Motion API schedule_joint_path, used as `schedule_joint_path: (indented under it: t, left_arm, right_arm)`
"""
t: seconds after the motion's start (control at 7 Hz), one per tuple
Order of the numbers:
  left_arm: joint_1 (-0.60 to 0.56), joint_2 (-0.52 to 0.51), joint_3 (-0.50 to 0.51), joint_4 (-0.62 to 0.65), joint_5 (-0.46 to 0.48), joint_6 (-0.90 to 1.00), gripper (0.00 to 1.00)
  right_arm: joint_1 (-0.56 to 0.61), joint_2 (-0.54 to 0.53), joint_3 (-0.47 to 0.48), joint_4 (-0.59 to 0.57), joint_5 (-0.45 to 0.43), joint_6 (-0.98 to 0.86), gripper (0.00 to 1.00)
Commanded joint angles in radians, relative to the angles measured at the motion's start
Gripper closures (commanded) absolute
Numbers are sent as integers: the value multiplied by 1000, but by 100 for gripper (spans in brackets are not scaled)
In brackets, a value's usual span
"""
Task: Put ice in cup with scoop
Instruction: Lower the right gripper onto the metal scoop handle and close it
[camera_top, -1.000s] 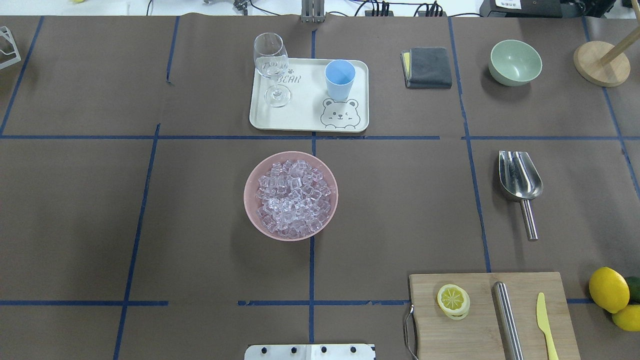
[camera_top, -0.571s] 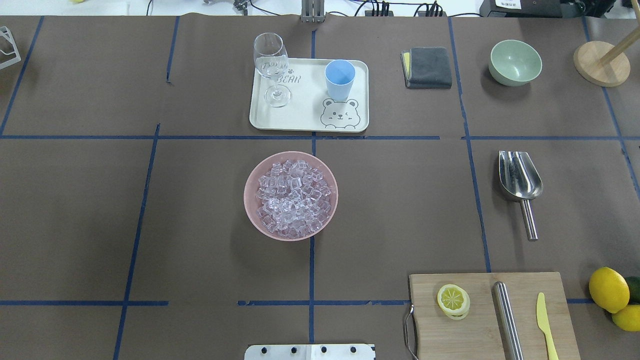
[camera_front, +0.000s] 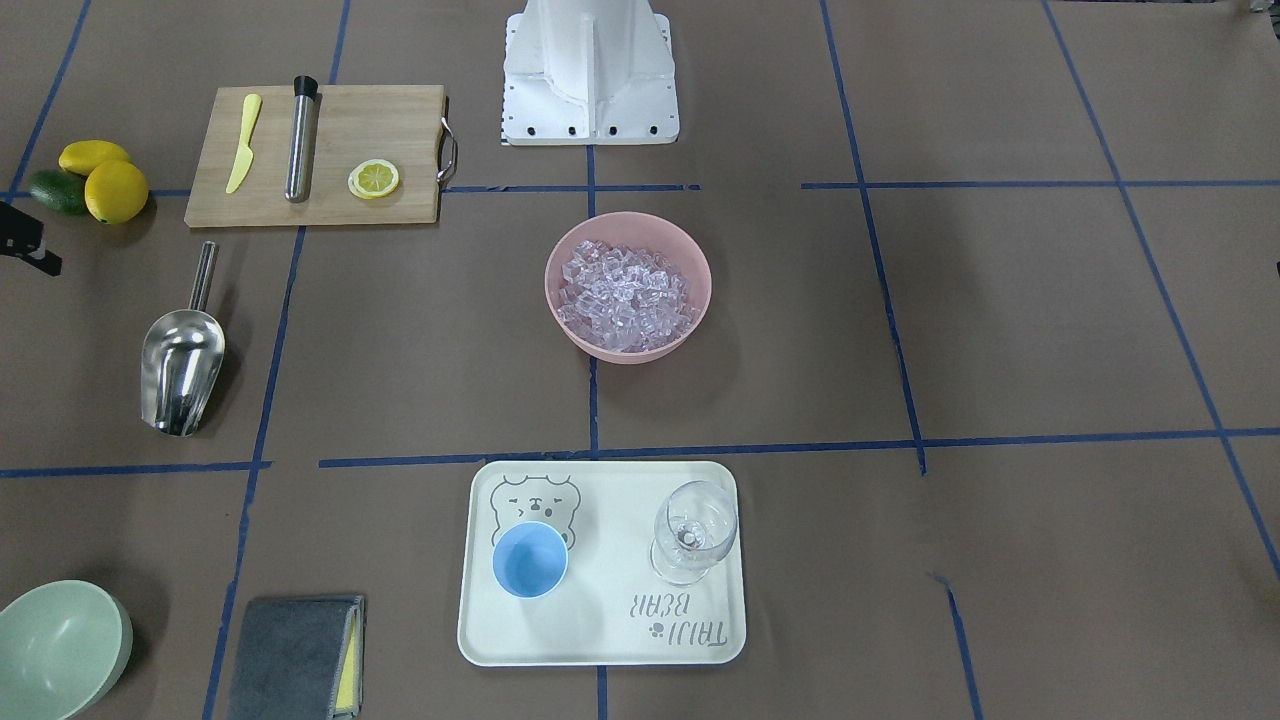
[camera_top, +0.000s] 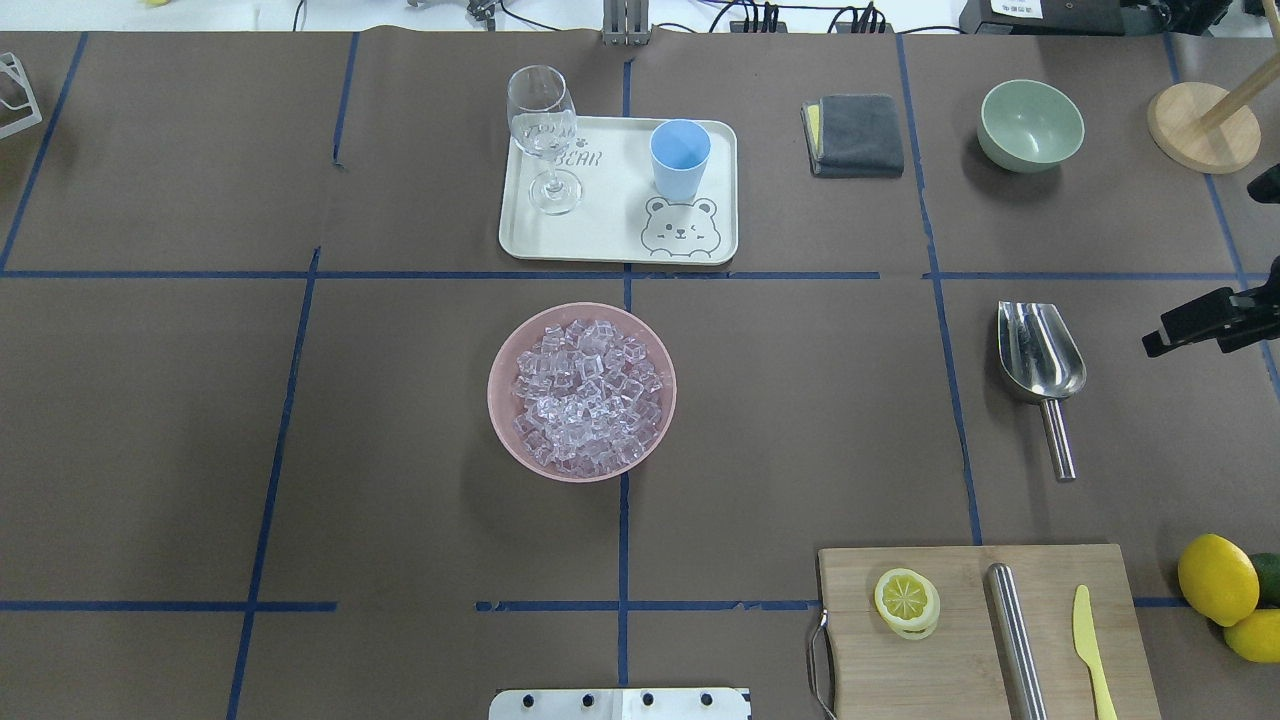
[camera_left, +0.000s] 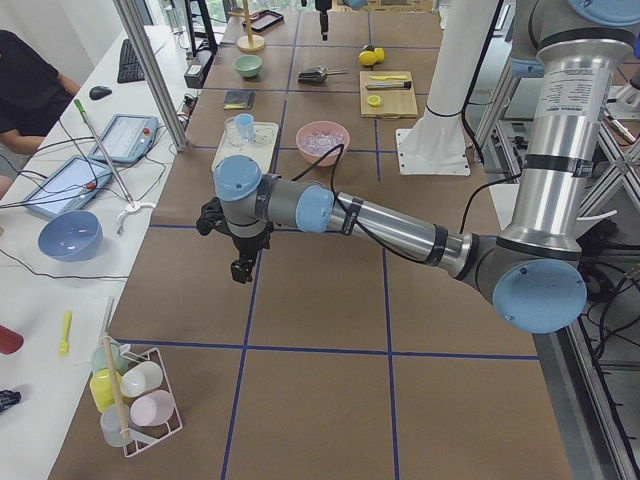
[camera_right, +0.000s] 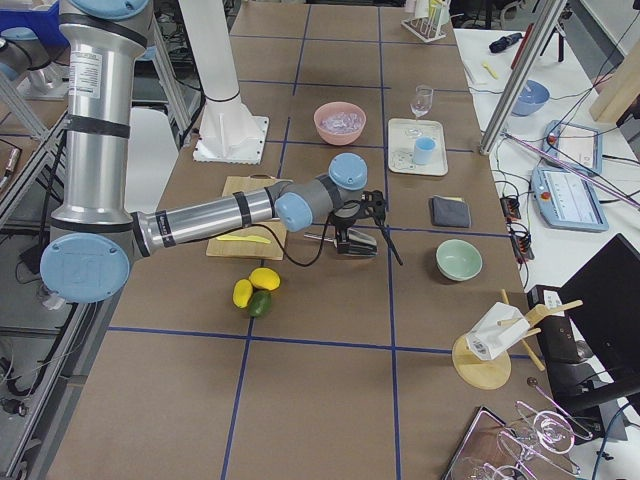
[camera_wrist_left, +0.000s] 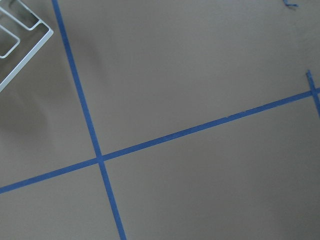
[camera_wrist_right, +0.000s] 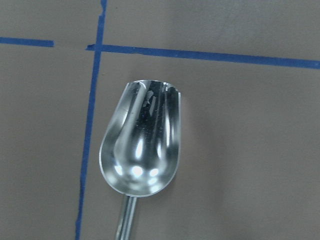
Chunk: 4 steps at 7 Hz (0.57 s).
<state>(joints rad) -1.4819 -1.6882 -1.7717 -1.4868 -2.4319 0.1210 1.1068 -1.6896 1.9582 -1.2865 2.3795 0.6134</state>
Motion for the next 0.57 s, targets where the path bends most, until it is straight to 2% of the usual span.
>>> schedule_joint_path:
  t: [0.0, 0.14, 0.29, 0.43]
  left_arm:
    - [35, 10, 6, -111, -12, 2, 0]
    - [41, 12, 5, -121, -4, 3, 0]
    - [42, 15, 17, -124, 1, 14, 0]
    - [42, 13, 17, -147, 1, 12, 0]
  right_arm:
    - [-205, -47, 39, 231, -218, 331, 0]
    - [-288, -57, 39, 248, -291, 427, 0]
    - [-323, -58, 37, 246, -305, 440, 0]
    - [-369, -62, 39, 251, -389, 450, 0]
